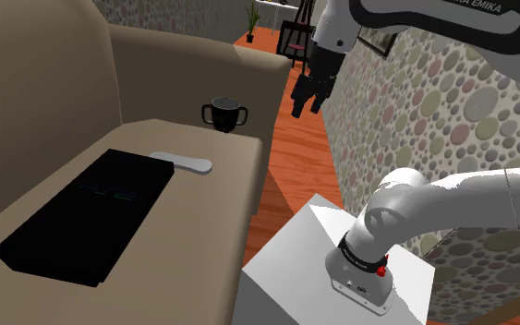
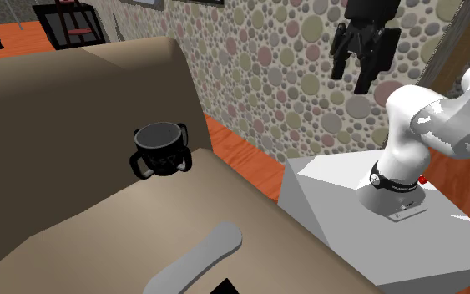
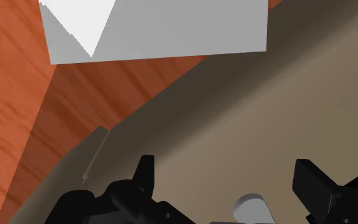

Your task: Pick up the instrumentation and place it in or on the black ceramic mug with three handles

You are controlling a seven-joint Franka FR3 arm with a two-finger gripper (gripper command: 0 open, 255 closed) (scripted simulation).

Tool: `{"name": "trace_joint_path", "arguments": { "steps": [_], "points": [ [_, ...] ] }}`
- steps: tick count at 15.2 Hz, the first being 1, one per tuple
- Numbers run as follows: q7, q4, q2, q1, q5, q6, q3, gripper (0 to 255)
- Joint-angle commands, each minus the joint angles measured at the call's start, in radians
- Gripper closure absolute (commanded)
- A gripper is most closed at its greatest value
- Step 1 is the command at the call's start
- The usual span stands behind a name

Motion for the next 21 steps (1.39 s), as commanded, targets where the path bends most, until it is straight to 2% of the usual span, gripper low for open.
{"name": "trace_joint_path", "arguments": {
  "steps": [1,11,21],
  "points": [
    [0.000,0.000,0.000,0.000,0.000,0.000,0.000,0],
    [-0.109,0.049,0.334,0.058,-0.020,0.273,0.047,0],
    [-0.182,0.218,0.701,0.100,-0.075,0.460,0.105,0]
  ]
}}
